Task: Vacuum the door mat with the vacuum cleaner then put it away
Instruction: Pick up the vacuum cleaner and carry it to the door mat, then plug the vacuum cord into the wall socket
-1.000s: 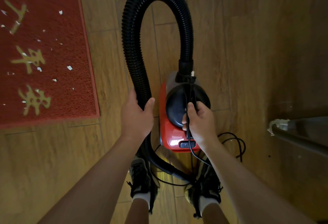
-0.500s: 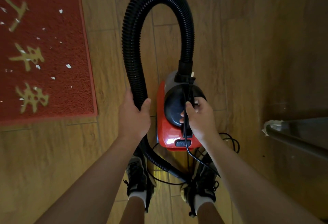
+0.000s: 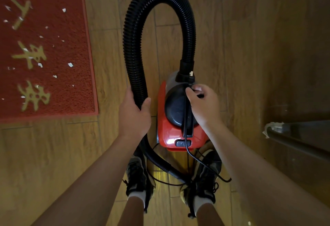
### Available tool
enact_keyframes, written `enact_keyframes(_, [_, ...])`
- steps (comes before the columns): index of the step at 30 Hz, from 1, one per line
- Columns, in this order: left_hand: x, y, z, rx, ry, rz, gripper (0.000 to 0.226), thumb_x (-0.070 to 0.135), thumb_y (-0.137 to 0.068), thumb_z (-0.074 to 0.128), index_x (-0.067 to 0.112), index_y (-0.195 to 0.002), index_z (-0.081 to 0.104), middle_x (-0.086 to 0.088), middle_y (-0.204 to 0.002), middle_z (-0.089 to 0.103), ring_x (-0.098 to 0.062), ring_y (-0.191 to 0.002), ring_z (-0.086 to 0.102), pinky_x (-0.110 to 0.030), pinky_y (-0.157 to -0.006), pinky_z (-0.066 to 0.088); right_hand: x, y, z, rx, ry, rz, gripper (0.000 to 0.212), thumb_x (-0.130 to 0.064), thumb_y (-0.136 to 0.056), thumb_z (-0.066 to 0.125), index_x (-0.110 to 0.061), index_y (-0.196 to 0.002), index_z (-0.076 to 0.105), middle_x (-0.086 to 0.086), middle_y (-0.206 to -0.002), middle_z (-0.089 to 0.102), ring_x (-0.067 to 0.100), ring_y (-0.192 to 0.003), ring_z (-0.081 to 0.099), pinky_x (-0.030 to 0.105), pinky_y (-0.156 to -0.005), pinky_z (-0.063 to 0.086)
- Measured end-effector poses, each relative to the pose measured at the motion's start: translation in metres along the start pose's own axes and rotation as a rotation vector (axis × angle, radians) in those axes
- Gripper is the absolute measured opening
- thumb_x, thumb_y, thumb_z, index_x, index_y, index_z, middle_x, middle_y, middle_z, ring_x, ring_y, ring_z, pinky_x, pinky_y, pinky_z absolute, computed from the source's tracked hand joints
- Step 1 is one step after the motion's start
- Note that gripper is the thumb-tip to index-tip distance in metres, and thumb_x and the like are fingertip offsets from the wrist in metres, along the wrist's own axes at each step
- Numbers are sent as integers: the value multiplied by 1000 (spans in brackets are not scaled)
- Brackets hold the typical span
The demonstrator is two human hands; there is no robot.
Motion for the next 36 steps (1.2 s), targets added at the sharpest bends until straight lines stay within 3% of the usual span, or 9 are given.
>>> enact_keyframes(3, [-2,2,0,2,5,-20,44,16,-99,62,18,-141,50,13,-116,64,5,-103,57,-2,-86,43,-2,-5,0,34,42,-17,25,-42,-89,70,-22,-103,71,0,-105,67,7,-93,63,22,-80,48])
enact_keyframes(7, [-7,4,-2,4,-2,-27,43,17,-100,61,18,-141,50,11,-119,64,6,-102,58,2,-84,39,-9,-6,-5,87,141,-19,15,-37,-91,69,-23,-85,70,1,-99,64,1,-81,58,5,-61,36])
enact_keyframes(12, [-10,5,-7,-4,-9,-28,49,17,-101,60,18,-147,45,9,-127,62,-1,-112,58,-18,-98,45,-24,7,-10,95,148,-38,14,-30,-95,64,-22,-84,70,-3,-102,63,-2,-79,55,7,-61,36])
enact_keyframes(15, [-11,7,-10,-18,-15,-25,52,18,-101,60,20,-149,42,10,-131,61,-3,-116,57,-20,-100,44,-33,18,-12,94,153,-60,13,-30,-96,63,-26,-85,68,-6,-101,63,-3,-80,55,6,-61,39])
enact_keyframes(21, [-14,11,-15,-45,-28,-16,51,21,-101,60,23,-148,42,10,-130,62,-5,-117,58,-26,-101,46,-41,38,-15,99,56,-46,16,-28,-96,62,-22,-87,73,-10,-86,71,4,-84,65,24,-74,53])
enact_keyframes(26, [-9,15,-25,-71,-49,7,49,24,-101,60,25,-148,43,11,-128,62,-7,-117,59,-30,-100,48,-45,56,-20,108,-11,-40,22,-28,-96,64,-14,-107,77,-6,-97,75,7,-93,69,39,-86,60])
enact_keyframes(31, [-1,25,-38,-109,-59,22,47,24,-101,60,30,-144,44,19,-117,59,-5,-110,58,-20,-88,44,-51,80,-28,120,-79,-45,24,-28,-95,65,-14,-112,75,-7,-97,74,6,-93,69,39,-85,61])
enact_keyframes(36, [4,43,-50,-133,-106,26,68,25,-98,64,32,-155,29,15,-131,56,-4,-114,55,-29,-97,48,-50,104,-38,132,-104,-51,25,-30,-95,66,-14,-113,74,-7,-95,74,11,-95,69,41,-84,61])
Point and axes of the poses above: each hand's wrist, its own y-axis away from the middle knuckle, its own z-axis out of the palm, x = y × z, the point moved 8 cm from there along -y, towards the middle knuckle
